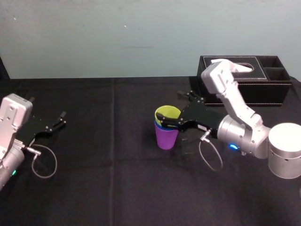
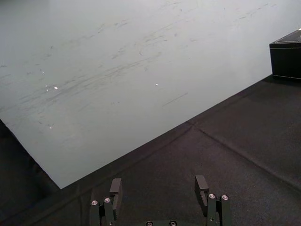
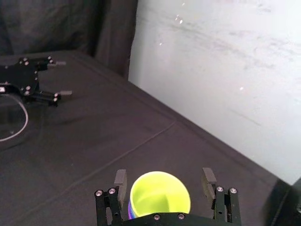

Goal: Stack the three plastic cups sequentially using one hand.

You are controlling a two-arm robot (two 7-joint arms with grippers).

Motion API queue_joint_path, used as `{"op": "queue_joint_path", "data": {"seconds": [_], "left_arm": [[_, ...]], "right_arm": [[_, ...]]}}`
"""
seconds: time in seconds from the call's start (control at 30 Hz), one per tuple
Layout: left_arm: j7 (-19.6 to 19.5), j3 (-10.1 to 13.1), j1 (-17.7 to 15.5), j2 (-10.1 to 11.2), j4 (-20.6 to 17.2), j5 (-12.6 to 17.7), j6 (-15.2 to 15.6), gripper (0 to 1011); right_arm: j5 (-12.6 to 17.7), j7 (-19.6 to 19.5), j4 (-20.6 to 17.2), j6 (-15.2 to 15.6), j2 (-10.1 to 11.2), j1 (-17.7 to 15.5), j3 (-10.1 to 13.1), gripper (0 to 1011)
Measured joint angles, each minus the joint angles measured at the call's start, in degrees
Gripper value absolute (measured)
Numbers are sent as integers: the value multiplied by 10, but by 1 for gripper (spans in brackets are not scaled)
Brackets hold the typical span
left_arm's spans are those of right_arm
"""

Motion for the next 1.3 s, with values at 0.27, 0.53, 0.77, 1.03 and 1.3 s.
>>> {"op": "queue_joint_path", "data": {"seconds": [0.27,0.53,0.77,1.03,1.3], "left_arm": [[0,0,0,0,0,0,0,1010],[0,0,0,0,0,0,0,1010],[0,0,0,0,0,0,0,1010],[0,0,0,0,0,0,0,1010],[0,0,0,0,0,0,0,1010]], "right_arm": [[1,-31,-33,-15,16,-37,38,1004],[0,-53,-27,-48,29,-73,86,1004],[-6,-59,0,-69,32,-87,113,1004],[-14,-59,35,-83,30,-92,130,1004],[-14,-59,32,-83,30,-92,129,1004]]}}
